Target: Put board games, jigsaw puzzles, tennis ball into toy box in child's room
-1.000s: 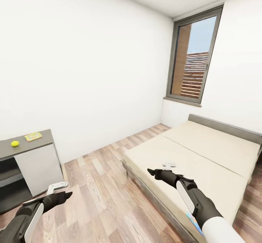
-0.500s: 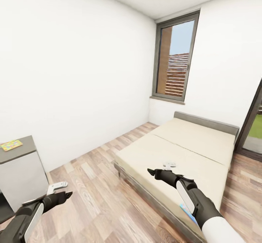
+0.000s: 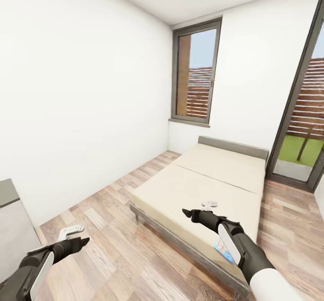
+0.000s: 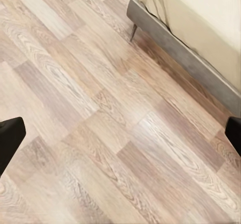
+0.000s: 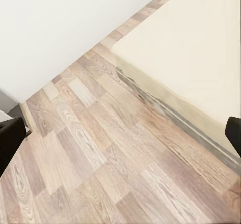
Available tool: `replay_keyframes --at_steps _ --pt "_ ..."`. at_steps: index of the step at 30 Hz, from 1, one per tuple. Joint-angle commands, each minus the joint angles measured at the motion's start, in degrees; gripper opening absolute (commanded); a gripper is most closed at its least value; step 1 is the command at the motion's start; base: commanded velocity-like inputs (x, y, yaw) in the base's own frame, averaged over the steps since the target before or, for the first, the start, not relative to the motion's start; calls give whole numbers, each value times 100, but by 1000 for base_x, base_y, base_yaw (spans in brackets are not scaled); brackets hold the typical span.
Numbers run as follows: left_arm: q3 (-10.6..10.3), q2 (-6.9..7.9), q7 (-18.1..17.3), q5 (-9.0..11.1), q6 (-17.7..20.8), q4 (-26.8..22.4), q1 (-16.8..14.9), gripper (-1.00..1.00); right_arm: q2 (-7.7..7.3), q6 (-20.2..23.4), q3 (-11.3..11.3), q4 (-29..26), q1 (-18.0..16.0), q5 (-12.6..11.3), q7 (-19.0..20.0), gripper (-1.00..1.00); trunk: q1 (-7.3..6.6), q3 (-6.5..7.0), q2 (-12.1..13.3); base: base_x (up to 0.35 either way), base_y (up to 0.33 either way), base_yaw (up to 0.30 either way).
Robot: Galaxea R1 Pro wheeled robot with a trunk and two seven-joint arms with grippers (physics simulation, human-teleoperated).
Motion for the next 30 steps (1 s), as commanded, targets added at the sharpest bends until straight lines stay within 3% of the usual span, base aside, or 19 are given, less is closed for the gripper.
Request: replay_keyframes --at_steps 1,11,30 --pt "12 0 -14 33 37 -5 1 100 -3 27 10 -3 -3 -33 -4 100 2 -3 -5 0 225 -278" --pt "12 -2 -14 33 37 -5 1 100 -4 30 -39 2 -3 -33 -4 100 2 -3 -5 0 158 -278" --pt "12 -7 -14 33 37 -5 1 100 -3 30 -185 6 -3 -24 1 100 2 -3 -5 0 13 -278"
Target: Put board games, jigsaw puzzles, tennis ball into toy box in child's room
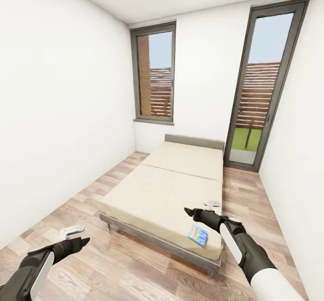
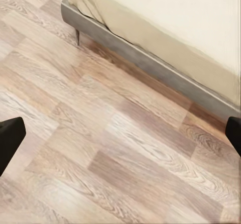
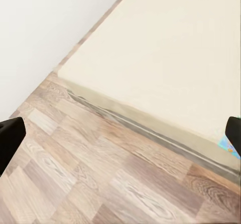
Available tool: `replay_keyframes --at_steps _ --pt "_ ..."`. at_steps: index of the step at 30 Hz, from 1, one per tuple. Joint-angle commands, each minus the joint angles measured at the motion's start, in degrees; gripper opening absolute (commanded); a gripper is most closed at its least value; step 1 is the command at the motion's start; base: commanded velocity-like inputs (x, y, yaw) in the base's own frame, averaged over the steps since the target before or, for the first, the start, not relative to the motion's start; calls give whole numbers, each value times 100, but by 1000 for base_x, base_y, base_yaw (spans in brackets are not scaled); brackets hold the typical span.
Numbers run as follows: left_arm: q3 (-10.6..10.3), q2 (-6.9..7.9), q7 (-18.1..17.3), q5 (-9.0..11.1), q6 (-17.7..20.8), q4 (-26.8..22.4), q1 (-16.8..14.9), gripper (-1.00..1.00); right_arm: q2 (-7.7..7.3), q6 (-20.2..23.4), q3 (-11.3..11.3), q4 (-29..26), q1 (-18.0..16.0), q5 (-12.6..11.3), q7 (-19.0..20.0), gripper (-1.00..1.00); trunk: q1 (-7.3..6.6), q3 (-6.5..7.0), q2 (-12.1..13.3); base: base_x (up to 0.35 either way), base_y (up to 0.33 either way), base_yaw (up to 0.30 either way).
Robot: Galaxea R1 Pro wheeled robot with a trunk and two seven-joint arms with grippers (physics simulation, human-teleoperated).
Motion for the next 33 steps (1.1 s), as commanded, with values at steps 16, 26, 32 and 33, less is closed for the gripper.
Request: replay_keyframes --at_steps 16,26,32,33 --pt "10 -2 -14 32 40 -7 1 100 1 24 9 -2 -3 -33 -9 100 2 -3 -5 0 0 -278" --pt "8 -1 -14 32 40 -7 1 100 4 24 9 4 -3 -33 -9 100 2 -3 -5 0 0 -278" --pt "6 -1 -14 32 40 -7 1 100 4 24 9 6 -3 -33 -9 100 2 -3 -5 0 0 -278" --pt "6 -1 -14 32 40 -7 1 100 4 24 9 6 -3 -33 -9 100 2 -3 -5 0 0 -278"
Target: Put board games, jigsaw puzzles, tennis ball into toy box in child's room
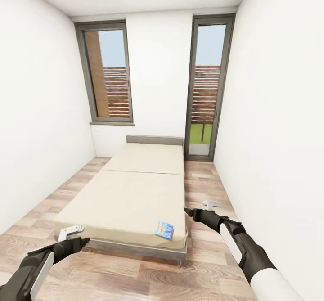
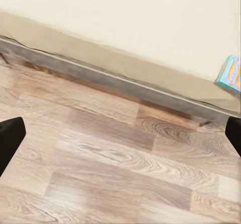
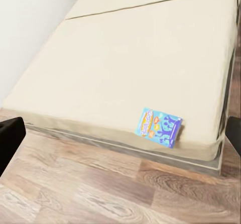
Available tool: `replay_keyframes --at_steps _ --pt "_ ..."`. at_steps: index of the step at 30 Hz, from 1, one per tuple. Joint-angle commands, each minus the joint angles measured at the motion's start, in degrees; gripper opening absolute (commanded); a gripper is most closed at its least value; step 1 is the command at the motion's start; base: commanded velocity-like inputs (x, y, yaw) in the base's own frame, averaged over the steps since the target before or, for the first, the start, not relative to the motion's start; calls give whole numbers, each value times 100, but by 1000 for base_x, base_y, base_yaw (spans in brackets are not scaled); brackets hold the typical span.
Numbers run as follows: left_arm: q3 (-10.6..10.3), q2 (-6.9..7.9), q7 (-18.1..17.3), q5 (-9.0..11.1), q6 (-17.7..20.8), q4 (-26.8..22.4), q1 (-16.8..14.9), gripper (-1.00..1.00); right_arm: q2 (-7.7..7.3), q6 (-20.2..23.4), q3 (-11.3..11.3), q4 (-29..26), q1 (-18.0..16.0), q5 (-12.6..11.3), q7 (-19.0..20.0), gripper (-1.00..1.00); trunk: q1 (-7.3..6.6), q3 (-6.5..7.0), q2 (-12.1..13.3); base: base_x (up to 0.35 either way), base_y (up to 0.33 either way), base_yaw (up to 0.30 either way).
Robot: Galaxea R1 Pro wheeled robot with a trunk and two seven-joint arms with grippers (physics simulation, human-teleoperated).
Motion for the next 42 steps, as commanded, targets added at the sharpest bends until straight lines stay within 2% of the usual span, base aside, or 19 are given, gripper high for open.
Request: replay_keyframes --at_steps 1,19,27,34,42 --pt "13 -1 -14 32 40 -7 1 100 -4 24 13 -2 -3 -33 -4 100 2 -3 -5 0 0 -278" --pt "17 3 -14 33 40 -7 1 100 -4 25 13 -1 -3 -33 -4 100 2 -3 -5 0 4 -278" --pt "17 3 -14 33 40 -7 1 100 -4 20 13 -1 -3 -26 -4 100 2 -3 -5 6 164 -262" --pt "17 5 -17 34 40 -7 1 100 -4 16 13 -1 -3 -23 2 100 2 -3 -5 76 209 -110" --pt "33 8 -84 56 75 -138 1 100 -4 15 14 -10 -3 -14 5 100 2 -3 -5 36 59 -21"
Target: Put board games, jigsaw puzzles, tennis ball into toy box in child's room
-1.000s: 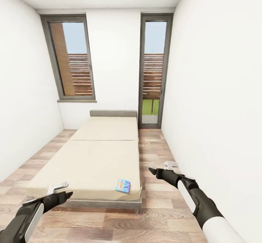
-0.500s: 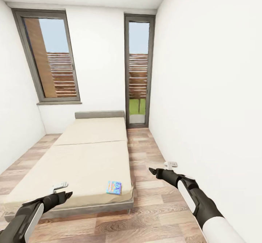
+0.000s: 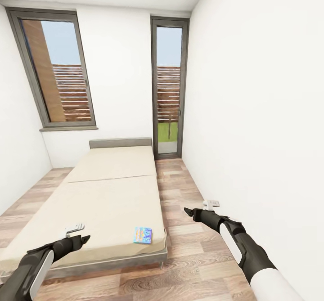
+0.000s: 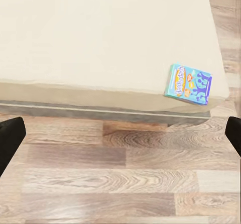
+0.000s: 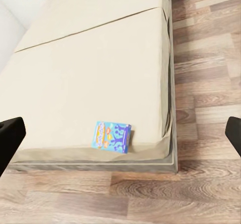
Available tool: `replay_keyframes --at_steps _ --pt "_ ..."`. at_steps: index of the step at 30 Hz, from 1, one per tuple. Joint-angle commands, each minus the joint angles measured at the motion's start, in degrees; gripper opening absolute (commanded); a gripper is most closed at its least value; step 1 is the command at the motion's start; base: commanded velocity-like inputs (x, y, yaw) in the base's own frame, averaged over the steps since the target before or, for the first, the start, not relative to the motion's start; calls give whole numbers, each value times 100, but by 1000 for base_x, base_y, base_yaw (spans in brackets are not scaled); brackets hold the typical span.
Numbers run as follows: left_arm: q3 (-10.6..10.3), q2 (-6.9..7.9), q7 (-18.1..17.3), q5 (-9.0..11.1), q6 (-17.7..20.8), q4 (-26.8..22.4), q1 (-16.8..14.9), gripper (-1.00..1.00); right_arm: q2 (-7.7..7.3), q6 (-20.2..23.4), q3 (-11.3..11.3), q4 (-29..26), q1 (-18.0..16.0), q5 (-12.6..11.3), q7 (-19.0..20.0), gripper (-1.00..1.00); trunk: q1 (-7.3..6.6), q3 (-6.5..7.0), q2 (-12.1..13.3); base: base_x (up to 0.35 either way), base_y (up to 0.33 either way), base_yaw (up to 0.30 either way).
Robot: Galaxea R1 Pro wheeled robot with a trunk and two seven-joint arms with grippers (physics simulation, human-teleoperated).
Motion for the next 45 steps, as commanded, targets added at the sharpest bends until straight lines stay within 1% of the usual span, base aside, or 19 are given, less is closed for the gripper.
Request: replay_keyframes --at_steps 1,8,15,19,31,45 --pt "17 -2 -35 32 53 -47 -1 100 -5 26 11 -5 -1 -34 -4 100 3 -3 -4 11 19 -7" --pt "53 29 -210 50 204 -267 -1 100 -11 34 4 -4 -1 -50 -5 100 2 -24 -4 5 9 -3" --pt "60 39 -466 54 548 -375 -1 100 -10 35 4 -4 -1 -59 -5 100 2 -74 -4 1 2 -1" --pt "59 33 -543 52 658 -400 -1 100 -12 31 8 -4 -1 -56 -5 100 2 -91 -4 0 0 0" --pt "61 18 -593 55 787 -478 -1 100 -8 -22 11 -35 -1 -43 -6 100 2 -102 -4 0 0 0" --pt "55 4 -590 56 823 -508 -1 100 -13 -112 10 -34 -1 -56 24 100 2 -103 -4 0 0 0"
